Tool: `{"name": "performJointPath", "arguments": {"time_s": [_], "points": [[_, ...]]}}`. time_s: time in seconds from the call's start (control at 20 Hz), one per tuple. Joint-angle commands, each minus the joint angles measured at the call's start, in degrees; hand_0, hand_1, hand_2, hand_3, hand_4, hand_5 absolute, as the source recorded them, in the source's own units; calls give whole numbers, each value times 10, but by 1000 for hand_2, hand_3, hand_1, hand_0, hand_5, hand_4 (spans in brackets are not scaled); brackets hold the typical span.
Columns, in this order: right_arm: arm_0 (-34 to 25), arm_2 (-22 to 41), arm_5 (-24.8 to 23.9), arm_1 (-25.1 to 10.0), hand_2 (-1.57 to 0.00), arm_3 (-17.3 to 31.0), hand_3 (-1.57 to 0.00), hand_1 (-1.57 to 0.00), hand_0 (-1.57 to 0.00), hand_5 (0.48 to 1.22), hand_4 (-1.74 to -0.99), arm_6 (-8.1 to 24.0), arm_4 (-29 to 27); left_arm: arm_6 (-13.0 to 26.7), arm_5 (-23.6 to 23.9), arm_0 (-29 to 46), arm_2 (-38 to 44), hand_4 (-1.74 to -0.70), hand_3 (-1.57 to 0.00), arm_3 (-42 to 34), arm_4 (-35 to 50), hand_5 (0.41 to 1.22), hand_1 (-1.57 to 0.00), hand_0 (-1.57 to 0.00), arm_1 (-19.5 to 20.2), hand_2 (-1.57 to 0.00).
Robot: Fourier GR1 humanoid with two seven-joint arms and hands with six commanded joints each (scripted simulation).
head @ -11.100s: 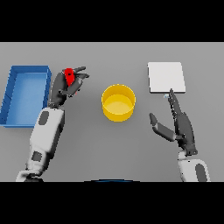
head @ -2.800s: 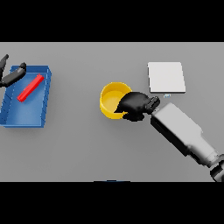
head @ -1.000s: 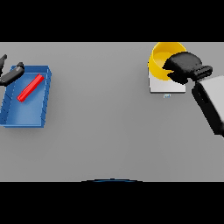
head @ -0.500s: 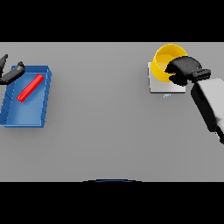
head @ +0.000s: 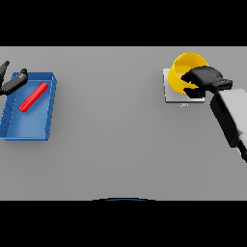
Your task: Pick up the red beaker and tilt it to pour out 1 green nut into yellow bowl. Pick up the yellow bowl and place it on the metallic measuring scale.
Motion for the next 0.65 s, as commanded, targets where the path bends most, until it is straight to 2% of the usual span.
{"name": "performJointPath", "arguments": {"time_s": [0.0,0.1,0.25,0.4,0.6], "points": [[0,-4,7,-1,-708,2,-576,-811,-946,965,-1535,-4,-6,4,-2,1,2,-835,1,-4,4,768,1,1,1,1],[-6,-10,18,0,-470,6,-391,-556,-605,890,-1496,2,-12,2,-1,4,5,-840,1,-7,9,764,1,1,-1,1],[-10,-5,20,2,-240,10,-206,-304,-309,833,-1461,-1,-7,0,-3,-3,2,-832,1,5,3,749,1,1,0,1],[-10,5,26,2,-122,10,-105,-155,-158,811,-1422,1,0,4,-1,-5,2,-836,1,0,6,753,1,1,-4,1],[3,7,41,1,-50,-4,-42,-63,-64,779,-1390,13,-3,-1,0,6,0,-833,1,-8,3,760,1,1,-2,1]]}}
